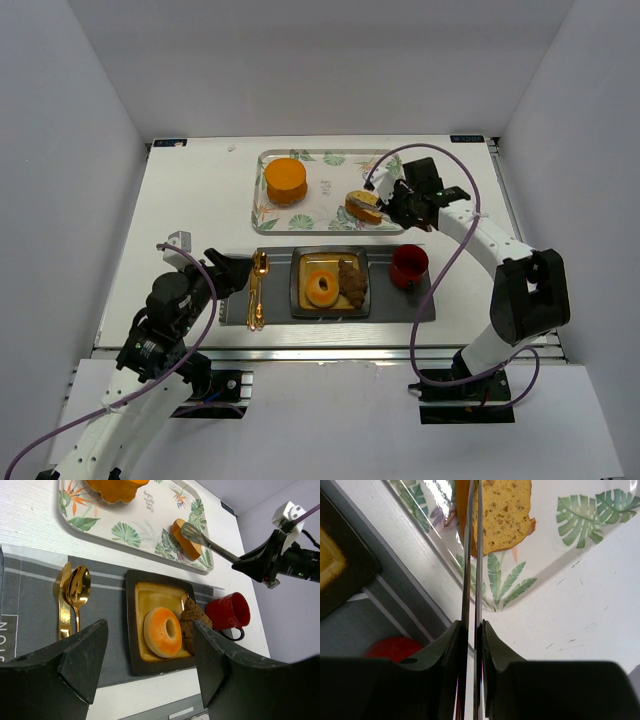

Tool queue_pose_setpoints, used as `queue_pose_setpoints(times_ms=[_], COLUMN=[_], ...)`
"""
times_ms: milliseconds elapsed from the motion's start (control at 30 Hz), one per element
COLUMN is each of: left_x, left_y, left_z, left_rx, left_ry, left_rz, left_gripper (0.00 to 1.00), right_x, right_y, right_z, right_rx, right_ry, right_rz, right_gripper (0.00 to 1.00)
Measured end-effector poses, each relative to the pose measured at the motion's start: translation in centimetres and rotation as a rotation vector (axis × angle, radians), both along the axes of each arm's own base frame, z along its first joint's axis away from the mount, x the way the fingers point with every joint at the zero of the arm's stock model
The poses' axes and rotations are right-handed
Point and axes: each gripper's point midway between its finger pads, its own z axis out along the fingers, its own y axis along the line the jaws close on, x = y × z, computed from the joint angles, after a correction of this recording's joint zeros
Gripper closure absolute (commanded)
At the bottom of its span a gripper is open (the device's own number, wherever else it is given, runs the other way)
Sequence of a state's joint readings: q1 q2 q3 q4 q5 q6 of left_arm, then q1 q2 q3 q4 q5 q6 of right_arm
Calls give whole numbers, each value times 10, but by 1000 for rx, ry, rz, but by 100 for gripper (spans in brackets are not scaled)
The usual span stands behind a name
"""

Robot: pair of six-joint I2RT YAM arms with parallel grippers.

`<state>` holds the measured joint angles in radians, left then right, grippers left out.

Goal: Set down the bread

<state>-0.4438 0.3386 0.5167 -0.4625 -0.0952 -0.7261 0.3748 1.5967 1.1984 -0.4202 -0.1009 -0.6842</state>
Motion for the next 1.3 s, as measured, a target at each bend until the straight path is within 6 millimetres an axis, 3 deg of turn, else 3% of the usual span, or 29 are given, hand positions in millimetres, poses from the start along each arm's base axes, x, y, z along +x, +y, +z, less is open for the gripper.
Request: queue_pose_setpoints(times_ms=[200,300,467,567,800,1300], left_x=[0,0,0,0,1,2], left_y=[0,0,0,0,0,-1], left_z=[0,0,0,0,-1,-2], left_rx=[0,0,0,0,2,4], left_ry=[0,0,0,1,4,8], left_rz=[0,0,0,0,-1,-2], left_gripper=[23,23,23,23,23,23], right_x=[0,-8,-39,-69,-126,-193], right_y=[11,17,25,27,33,66], right_z=[28,52,98,114,100,64], right_rx=[76,137,245,303,315,175], right_ry=[-2,-21,-64,-74,-5,33], right_rz=[-1,8,73,133,262,560], right_gripper=[90,90,90,90,90,84])
